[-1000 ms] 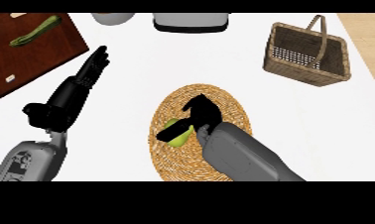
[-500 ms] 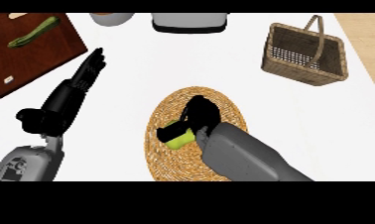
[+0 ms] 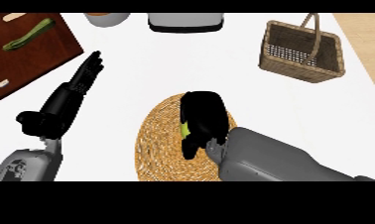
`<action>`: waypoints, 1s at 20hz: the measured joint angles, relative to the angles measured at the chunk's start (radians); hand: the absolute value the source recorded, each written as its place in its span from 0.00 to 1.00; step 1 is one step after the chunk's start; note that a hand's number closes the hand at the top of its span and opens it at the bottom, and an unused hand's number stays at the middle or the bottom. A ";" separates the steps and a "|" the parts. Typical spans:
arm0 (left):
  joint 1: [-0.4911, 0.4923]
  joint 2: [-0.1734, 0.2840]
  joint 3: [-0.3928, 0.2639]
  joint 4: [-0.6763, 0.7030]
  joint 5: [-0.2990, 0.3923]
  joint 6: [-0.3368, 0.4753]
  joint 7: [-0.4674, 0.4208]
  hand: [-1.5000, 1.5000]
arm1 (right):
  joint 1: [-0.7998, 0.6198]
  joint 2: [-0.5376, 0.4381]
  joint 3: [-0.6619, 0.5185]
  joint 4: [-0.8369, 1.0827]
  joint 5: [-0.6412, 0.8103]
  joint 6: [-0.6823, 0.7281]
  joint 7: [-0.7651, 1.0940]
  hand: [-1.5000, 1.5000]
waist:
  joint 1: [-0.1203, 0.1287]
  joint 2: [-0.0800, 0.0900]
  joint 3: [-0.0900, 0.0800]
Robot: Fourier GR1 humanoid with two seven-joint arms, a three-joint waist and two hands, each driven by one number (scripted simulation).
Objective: Pick the pear from the placemat and place it in the basket
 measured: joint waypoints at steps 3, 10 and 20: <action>-0.013 -0.002 0.010 0.002 0.002 -0.006 0.010 0.50 | 0.033 -0.036 -0.040 -0.135 0.041 0.000 0.006 1.00 | -0.002 0.002 0.001; 0.010 -0.003 0.019 -0.007 -0.003 -0.006 0.007 0.50 | 0.089 -0.019 -0.177 -0.419 0.142 -0.068 0.004 1.00 | -0.012 -0.002 0.002; 0.008 0.008 0.041 -0.033 0.010 -0.025 0.032 0.50 | 0.055 0.041 -0.409 -0.732 0.307 -0.019 0.105 1.00 | -0.011 -0.003 0.000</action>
